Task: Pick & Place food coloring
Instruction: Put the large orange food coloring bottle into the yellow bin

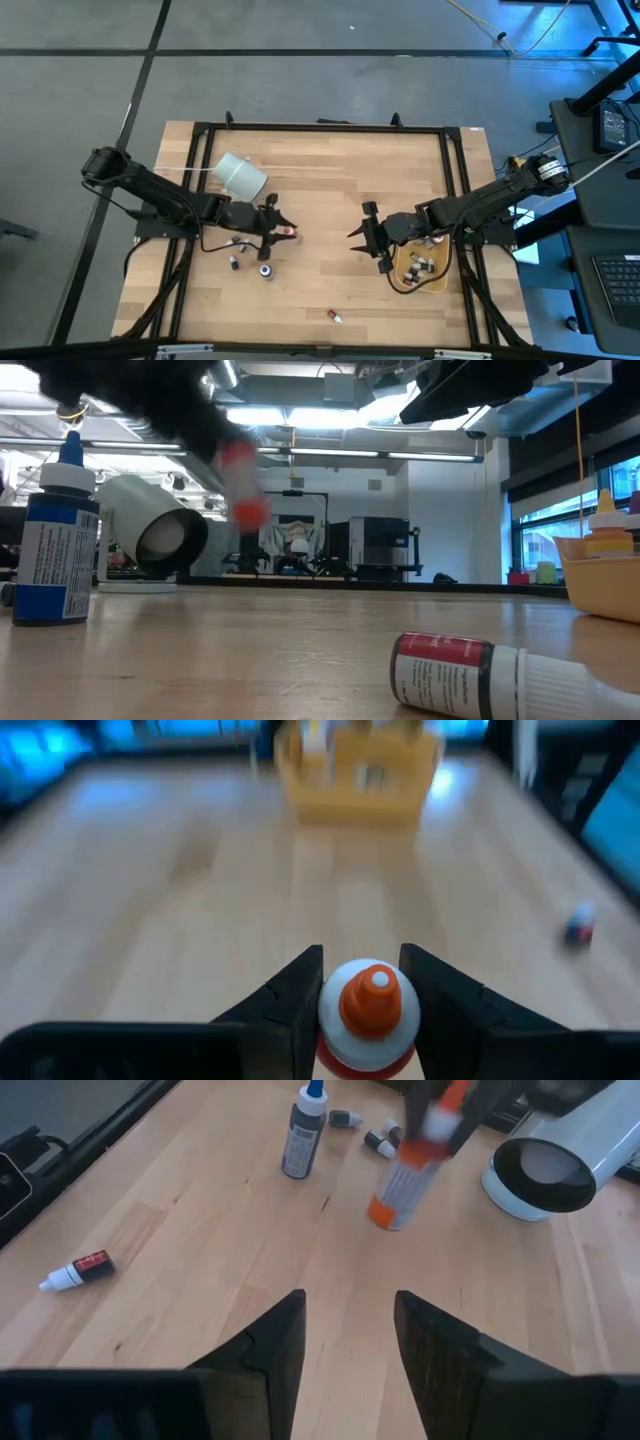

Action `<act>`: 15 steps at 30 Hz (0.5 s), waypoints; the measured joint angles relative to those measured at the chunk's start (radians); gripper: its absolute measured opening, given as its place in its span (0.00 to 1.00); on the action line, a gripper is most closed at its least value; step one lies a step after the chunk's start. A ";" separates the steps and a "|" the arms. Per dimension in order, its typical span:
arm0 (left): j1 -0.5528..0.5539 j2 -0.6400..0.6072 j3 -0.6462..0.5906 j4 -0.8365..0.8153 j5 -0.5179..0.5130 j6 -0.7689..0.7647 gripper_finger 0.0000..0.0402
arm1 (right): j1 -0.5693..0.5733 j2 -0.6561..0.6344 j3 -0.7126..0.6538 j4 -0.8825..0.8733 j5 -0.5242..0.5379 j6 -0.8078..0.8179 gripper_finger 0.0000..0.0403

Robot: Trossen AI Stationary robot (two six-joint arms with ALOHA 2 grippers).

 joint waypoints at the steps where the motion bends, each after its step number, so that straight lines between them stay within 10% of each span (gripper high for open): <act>1: 0.001 0.000 0.017 0.026 -0.008 0.012 0.29 | 0.000 0.000 0.000 0.000 0.000 0.000 0.39; 15: 0.132 0.282 0.315 0.035 -0.042 0.106 0.29 | 0.003 -0.095 0.001 -0.044 0.010 0.073 0.39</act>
